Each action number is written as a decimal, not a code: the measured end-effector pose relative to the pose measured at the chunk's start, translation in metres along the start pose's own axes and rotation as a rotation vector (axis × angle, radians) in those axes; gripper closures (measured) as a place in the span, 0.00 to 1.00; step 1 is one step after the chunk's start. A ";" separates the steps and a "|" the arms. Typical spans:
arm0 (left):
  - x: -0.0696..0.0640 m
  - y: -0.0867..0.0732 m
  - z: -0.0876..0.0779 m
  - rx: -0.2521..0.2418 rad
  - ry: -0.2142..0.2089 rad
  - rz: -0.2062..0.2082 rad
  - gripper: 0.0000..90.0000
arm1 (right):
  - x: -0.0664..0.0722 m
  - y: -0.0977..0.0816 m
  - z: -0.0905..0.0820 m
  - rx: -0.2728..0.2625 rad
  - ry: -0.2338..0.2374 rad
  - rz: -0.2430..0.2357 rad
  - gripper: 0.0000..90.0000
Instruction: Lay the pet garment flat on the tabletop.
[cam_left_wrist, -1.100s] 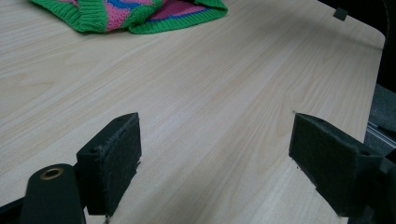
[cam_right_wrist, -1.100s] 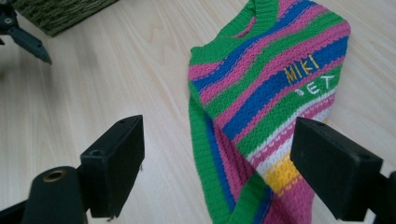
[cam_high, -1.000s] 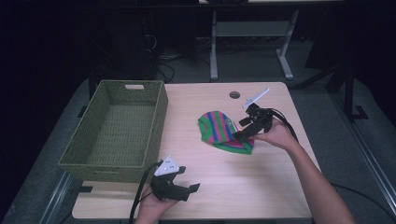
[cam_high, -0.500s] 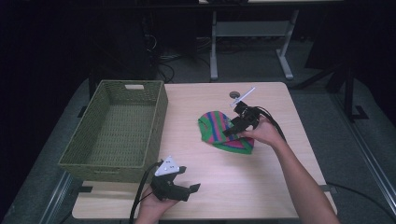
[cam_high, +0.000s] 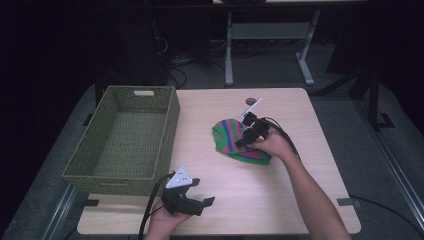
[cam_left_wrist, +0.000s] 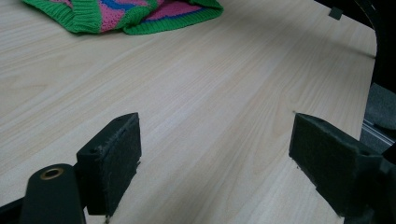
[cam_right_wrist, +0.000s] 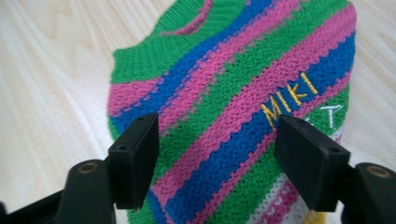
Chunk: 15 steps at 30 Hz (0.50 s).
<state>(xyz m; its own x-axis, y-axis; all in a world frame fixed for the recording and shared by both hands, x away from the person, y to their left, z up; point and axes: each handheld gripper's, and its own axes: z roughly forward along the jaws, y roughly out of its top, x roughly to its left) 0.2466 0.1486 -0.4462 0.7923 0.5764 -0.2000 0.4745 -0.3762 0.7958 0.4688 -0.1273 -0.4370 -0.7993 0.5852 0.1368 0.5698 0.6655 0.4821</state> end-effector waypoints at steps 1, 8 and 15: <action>0.000 0.000 0.000 0.000 0.000 0.000 0.18 | 0.001 0.000 0.002 0.010 -0.015 -0.001 0.36; 0.000 0.000 0.001 0.005 0.001 0.004 0.18 | 0.007 0.000 0.012 0.042 -0.078 -0.021 0.38; -0.002 0.000 0.003 0.008 0.001 0.007 0.18 | 0.011 -0.004 0.011 0.026 -0.095 0.004 0.55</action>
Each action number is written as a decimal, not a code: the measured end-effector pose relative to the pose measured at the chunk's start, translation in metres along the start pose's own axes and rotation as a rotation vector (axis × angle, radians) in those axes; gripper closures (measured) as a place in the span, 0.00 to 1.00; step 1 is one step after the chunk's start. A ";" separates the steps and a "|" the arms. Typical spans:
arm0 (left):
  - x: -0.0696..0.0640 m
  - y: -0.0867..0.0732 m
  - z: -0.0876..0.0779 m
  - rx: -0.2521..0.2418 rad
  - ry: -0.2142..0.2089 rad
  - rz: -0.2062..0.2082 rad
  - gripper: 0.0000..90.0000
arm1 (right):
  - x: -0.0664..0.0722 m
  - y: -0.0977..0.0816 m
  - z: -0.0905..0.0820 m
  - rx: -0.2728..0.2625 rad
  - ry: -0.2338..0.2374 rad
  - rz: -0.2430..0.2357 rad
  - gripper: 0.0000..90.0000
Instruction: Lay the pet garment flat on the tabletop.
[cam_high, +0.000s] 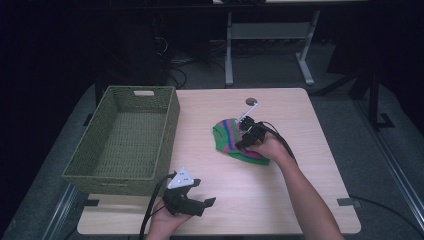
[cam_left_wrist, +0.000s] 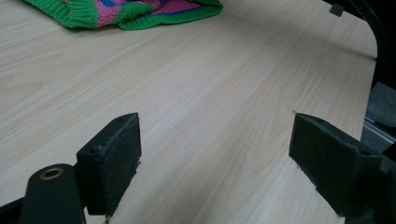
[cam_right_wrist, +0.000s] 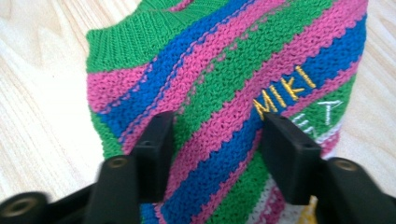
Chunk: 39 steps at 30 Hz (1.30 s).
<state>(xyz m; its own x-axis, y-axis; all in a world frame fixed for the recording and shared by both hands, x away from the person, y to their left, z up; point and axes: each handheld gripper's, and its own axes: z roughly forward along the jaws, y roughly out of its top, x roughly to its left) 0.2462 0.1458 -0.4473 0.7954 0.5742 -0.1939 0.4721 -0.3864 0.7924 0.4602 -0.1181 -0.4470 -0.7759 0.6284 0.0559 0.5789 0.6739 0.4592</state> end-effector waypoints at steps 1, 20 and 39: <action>0.000 0.000 0.000 0.001 0.000 -0.001 0.18 | 0.000 0.000 0.000 0.000 0.000 0.000 0.55; 0.002 0.000 -0.001 -0.007 -0.002 -0.013 0.18 | -0.003 0.001 -0.020 -0.085 0.081 0.049 0.82; 0.004 -0.001 -0.005 -0.024 0.010 -0.030 0.18 | -0.012 -0.021 -0.092 -0.262 0.177 0.093 0.82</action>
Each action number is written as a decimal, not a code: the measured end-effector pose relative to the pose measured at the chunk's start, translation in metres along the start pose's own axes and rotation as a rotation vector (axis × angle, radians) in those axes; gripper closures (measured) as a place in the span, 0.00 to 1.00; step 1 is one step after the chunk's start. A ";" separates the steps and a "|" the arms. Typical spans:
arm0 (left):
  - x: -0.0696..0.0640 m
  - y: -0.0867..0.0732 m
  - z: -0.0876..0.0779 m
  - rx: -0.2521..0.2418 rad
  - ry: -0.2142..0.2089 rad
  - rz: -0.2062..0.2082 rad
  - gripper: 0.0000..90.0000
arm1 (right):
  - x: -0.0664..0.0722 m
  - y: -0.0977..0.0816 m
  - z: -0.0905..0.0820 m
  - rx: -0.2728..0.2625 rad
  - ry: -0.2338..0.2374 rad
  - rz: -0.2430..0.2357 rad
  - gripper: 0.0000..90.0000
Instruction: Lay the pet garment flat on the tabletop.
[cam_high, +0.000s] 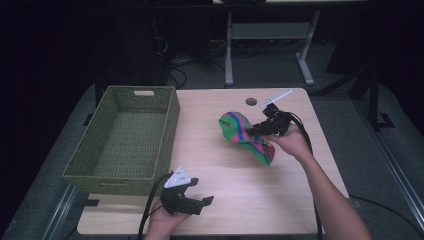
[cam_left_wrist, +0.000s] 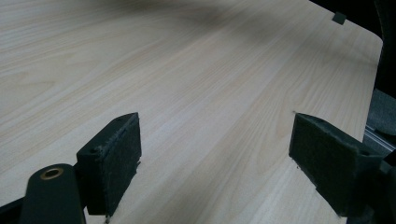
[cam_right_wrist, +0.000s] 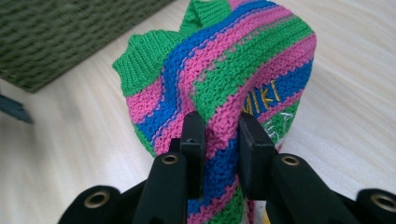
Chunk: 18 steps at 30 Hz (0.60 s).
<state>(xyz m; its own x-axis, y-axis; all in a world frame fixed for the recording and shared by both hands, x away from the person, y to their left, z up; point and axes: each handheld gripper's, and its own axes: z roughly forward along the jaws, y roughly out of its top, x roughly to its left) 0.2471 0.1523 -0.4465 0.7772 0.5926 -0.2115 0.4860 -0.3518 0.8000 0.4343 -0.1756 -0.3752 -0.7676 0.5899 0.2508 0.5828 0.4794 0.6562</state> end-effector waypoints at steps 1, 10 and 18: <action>0.001 0.000 -0.001 0.000 0.001 0.001 0.18 | 0.002 0.000 -0.004 -0.009 0.002 -0.005 0.82; 0.000 0.000 -0.001 -0.011 0.002 0.002 0.18 | 0.014 -0.004 -0.029 -0.035 0.023 -0.025 0.82; 0.001 0.000 -0.004 -0.021 0.009 0.000 0.18 | 0.019 -0.007 -0.042 -0.060 0.050 -0.037 0.82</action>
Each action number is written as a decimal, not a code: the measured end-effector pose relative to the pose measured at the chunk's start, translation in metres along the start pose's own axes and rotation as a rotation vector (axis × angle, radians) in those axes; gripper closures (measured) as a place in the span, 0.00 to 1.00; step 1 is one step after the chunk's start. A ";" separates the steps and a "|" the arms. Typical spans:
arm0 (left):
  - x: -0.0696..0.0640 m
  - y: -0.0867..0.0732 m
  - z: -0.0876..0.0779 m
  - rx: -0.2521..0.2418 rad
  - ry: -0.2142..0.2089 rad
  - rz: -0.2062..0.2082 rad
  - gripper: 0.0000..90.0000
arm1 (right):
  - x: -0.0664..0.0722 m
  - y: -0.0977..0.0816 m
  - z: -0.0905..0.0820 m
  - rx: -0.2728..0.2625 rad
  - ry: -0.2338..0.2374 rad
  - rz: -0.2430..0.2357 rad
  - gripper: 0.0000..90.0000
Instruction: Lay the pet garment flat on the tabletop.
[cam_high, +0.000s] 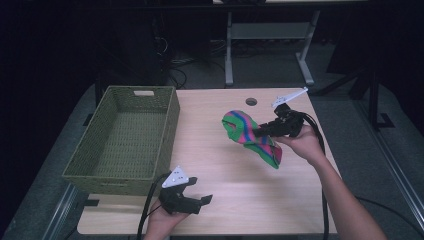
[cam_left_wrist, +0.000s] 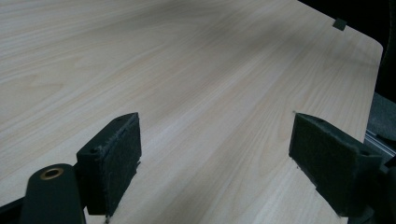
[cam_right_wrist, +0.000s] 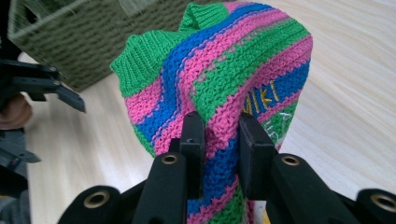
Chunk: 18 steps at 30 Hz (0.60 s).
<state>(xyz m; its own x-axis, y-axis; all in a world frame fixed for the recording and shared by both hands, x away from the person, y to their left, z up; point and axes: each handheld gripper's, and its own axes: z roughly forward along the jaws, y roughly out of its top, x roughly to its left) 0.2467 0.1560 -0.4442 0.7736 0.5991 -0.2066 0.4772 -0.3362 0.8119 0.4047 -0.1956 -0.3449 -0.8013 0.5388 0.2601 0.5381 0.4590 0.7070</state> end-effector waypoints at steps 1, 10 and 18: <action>0.000 0.000 -0.001 -0.010 0.002 -0.004 0.18 | 0.001 0.000 -0.002 -0.004 0.006 0.004 0.82; -0.001 0.000 -0.002 -0.016 0.002 -0.001 0.18 | 0.013 -0.001 -0.007 0.002 0.014 -0.028 0.82; -0.001 0.001 -0.003 -0.025 0.000 -0.001 0.18 | 0.030 -0.005 -0.006 0.016 0.043 -0.073 0.82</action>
<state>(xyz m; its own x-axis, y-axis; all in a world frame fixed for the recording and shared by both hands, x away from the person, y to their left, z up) 0.2449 0.1576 -0.4416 0.7732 0.5993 -0.2072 0.4673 -0.3176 0.8251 0.3762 -0.1858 -0.3368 -0.8488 0.4728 0.2367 0.4818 0.5070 0.7147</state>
